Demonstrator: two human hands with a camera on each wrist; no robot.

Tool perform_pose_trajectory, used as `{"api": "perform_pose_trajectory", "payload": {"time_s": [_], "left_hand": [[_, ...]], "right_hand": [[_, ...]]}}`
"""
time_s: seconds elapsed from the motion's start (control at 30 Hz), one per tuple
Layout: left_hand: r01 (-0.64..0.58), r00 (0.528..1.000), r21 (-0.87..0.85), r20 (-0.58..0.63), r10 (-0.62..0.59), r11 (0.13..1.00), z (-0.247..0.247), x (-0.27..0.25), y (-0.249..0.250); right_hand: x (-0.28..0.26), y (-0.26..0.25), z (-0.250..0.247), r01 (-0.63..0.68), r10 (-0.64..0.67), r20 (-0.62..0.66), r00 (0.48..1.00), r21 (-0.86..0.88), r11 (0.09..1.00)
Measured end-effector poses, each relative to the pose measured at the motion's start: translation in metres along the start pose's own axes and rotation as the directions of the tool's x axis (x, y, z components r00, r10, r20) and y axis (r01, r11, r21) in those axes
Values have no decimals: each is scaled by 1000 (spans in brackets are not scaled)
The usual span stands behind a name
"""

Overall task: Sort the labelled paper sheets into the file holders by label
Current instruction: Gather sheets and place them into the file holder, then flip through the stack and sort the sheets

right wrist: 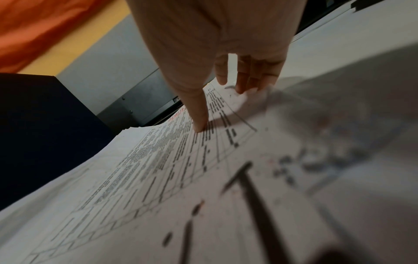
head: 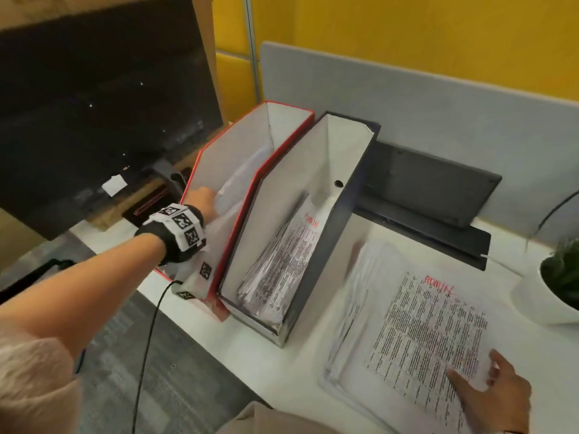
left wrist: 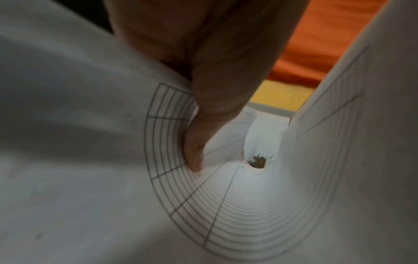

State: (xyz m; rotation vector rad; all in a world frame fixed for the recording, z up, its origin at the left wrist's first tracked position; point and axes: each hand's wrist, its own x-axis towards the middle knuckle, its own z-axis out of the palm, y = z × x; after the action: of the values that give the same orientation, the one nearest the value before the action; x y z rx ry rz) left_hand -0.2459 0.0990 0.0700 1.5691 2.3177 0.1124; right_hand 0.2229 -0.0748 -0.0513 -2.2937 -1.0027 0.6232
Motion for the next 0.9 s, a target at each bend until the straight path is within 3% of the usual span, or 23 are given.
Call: {"api": "perform_pose_trajectory", "payload": {"time_s": [0.2, 0.47, 0.67, 0.8, 0.9], "left_hand": [[-17, 994, 99, 106, 6, 995, 20, 29, 2], [-98, 992, 344, 105, 66, 934, 41, 37, -15], [-160, 968, 435, 245, 54, 886, 45, 22, -15], [-118, 990, 379, 120, 78, 918, 21, 19, -5], [-95, 993, 158, -47, 104, 983, -15, 9, 15]], "right_hand": [[9, 3, 0, -79, 87, 69, 994, -105, 991], [16, 12, 2, -68, 85, 110, 990, -157, 985], [17, 16, 3, -56, 77, 135, 988, -156, 986], [18, 17, 2, -49, 73, 151, 986, -153, 987], [18, 18, 3, -37, 59, 148, 987, -145, 989]]}}
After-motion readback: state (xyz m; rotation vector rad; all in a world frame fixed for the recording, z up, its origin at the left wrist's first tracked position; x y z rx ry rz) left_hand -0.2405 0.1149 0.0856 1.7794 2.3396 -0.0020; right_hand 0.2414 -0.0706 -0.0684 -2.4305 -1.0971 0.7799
